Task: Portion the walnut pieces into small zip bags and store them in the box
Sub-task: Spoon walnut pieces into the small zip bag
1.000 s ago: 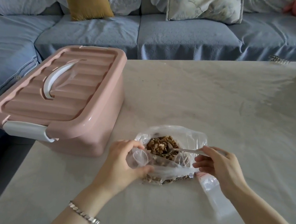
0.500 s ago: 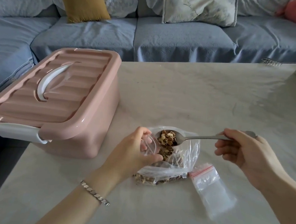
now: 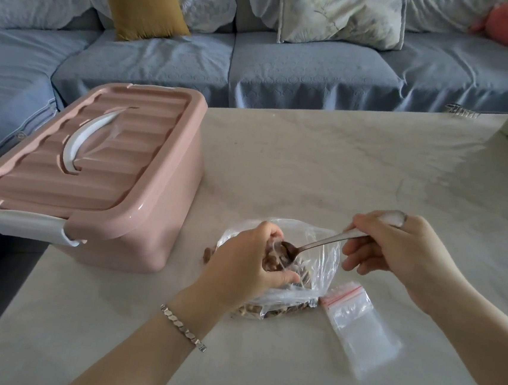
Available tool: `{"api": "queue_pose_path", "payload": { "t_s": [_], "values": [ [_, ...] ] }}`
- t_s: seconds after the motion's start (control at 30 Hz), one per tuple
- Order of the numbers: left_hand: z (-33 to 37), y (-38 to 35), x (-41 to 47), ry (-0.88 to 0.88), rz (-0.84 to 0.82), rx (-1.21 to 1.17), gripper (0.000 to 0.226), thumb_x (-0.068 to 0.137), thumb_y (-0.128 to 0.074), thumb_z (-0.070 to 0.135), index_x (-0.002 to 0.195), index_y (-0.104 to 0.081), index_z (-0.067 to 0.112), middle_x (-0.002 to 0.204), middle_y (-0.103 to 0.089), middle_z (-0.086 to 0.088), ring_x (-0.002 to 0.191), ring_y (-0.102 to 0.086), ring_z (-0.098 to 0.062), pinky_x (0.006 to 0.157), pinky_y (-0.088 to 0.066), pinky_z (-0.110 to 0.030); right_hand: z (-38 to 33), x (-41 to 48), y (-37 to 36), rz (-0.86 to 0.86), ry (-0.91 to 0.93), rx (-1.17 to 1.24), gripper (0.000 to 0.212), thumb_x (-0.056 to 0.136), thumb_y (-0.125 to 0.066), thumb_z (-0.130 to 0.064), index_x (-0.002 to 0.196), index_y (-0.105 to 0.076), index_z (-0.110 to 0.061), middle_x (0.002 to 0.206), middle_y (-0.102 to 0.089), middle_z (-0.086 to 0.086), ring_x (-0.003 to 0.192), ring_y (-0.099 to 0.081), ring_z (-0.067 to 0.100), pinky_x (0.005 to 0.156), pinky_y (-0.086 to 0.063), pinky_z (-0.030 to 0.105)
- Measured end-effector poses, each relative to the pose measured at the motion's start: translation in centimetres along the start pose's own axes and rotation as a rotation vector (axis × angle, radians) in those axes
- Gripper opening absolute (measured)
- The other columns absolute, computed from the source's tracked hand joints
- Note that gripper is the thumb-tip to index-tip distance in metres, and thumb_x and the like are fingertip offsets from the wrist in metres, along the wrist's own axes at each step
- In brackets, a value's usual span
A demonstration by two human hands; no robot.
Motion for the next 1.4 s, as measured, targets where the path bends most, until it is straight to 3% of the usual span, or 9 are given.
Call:
{"api": "queue_pose_path", "payload": {
  "t_s": [0.23, 0.4, 0.5, 0.6, 0.83, 0.97, 1.1, 1.2, 1.4],
  "values": [
    [-0.8, -0.9, -0.5, 0.038, 0.086, -0.109, 0.074, 0.077, -0.071, 0.041, 0.137, -0.032, 0.022, 0.135, -0.043, 0.009, 0.125, -0.039, -0.007, 0.088, -0.021, -0.004, -4.2, -2.1, -3.4, -0.066, 0.392, -0.398, 0.03, 0.091, -0.05, -0.018, 0.064, -0.061, -0.009, 0.056, -0.066, 0.005, 0.045, -0.064, 0.015, 0.048, -0.051, 0.023],
    [-2.0, 0.4, -0.9, 0.033, 0.283, -0.169, 0.043, 0.075, -0.074, 0.035, 0.109, -0.05, 0.023, 0.1, -0.062, 0.007, 0.094, -0.059, -0.014, 0.087, -0.047, -0.033, -4.6, -3.3, -4.2, -0.1, 0.522, -0.52, 0.025, 0.088, -0.05, -0.026, 0.067, -0.061, -0.021, 0.058, -0.066, -0.001, 0.048, -0.061, 0.015, 0.053, -0.05, 0.033],
    [-2.6, 1.4, -1.6, -0.001, 0.392, -0.116, 0.032, 0.074, -0.074, 0.03, 0.093, -0.048, 0.024, 0.083, -0.061, 0.006, 0.076, -0.059, -0.016, 0.075, -0.049, -0.041, -5.0, -3.4, -2.4, 0.007, 0.559, -0.325, 0.024, 0.09, -0.054, -0.014, 0.069, -0.064, -0.021, 0.063, -0.067, 0.001, 0.046, -0.062, 0.011, 0.048, -0.051, 0.023],
    [-3.6, 2.1, -2.5, 0.053, 0.418, -0.105, 0.031, 0.075, -0.073, 0.027, 0.092, -0.047, 0.021, 0.085, -0.059, 0.006, 0.077, -0.057, -0.016, 0.073, -0.049, -0.038, -3.7, -1.9, 0.0, 0.105, 0.489, -0.181, 0.025, 0.091, -0.052, -0.008, 0.071, -0.065, -0.016, 0.062, -0.067, 0.004, 0.046, -0.063, 0.019, 0.046, -0.05, 0.021],
    [-7.2, 0.5, -3.7, 0.231, 0.163, -0.028, 0.035, 0.082, -0.06, 0.045, 0.103, -0.045, 0.021, 0.102, -0.042, 0.008, 0.1, -0.044, -0.011, 0.075, -0.034, -0.02, 3.6, 0.9, -1.4, 0.056, 0.297, -0.366, 0.022, 0.09, -0.053, -0.009, 0.073, -0.065, -0.017, 0.06, -0.066, 0.005, 0.051, -0.065, 0.015, 0.055, -0.054, 0.026],
    [-7.0, -1.2, -3.7, 0.202, 0.059, -0.061, 0.032, 0.084, -0.062, 0.04, 0.101, -0.041, 0.024, 0.099, -0.037, 0.011, 0.078, -0.047, 0.004, 0.064, -0.037, -0.006, 6.1, 1.2, -2.0, 0.065, 0.24, -0.395, 0.02, 0.091, -0.054, -0.012, 0.075, -0.064, -0.02, 0.063, -0.066, 0.003, 0.051, -0.065, 0.01, 0.058, -0.054, 0.027],
    [-6.9, -3.2, -3.3, 0.124, -0.051, -0.181, 0.03, 0.08, -0.067, 0.04, 0.095, -0.045, 0.028, 0.118, -0.041, 0.012, 0.082, -0.05, 0.011, 0.073, -0.042, -0.008, 8.6, 0.8, -2.5, 0.117, 0.09, -0.141, 0.023, 0.092, -0.051, -0.008, 0.075, -0.066, -0.014, 0.059, -0.065, 0.005, 0.054, -0.066, 0.019, 0.056, -0.056, 0.026],
    [-7.0, -3.7, -3.5, 0.109, -0.06, -0.253, 0.03, 0.079, -0.07, 0.034, 0.095, -0.045, 0.03, 0.135, -0.023, 0.021, 0.096, -0.042, 0.025, 0.082, -0.048, -0.019, 10.3, 0.8, -3.8, 0.097, -0.03, 0.003, 0.022, 0.093, -0.05, -0.006, 0.078, -0.066, -0.008, 0.06, -0.065, 0.011, 0.053, -0.067, 0.022, 0.056, -0.057, 0.031],
    [-7.5, -3.9, -3.8, 0.065, -0.056, -0.314, 0.031, 0.077, -0.072, 0.035, 0.091, -0.044, 0.036, 0.145, -0.017, 0.019, 0.121, -0.018, 0.026, 0.09, -0.035, -0.006, 10.8, 0.8, -5.3, 0.081, -0.194, 0.302, 0.017, 0.093, -0.048, -0.002, 0.084, -0.062, 0.004, 0.062, -0.061, 0.017, 0.044, -0.063, 0.019, 0.044, -0.053, 0.022]
  ]
}}
Point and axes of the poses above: each hand's wrist, its own x-axis towards the middle knuckle, its own y-axis out of the back of the hand, z = x × y, the point moved 6 cm from there along x, towards the middle knuckle
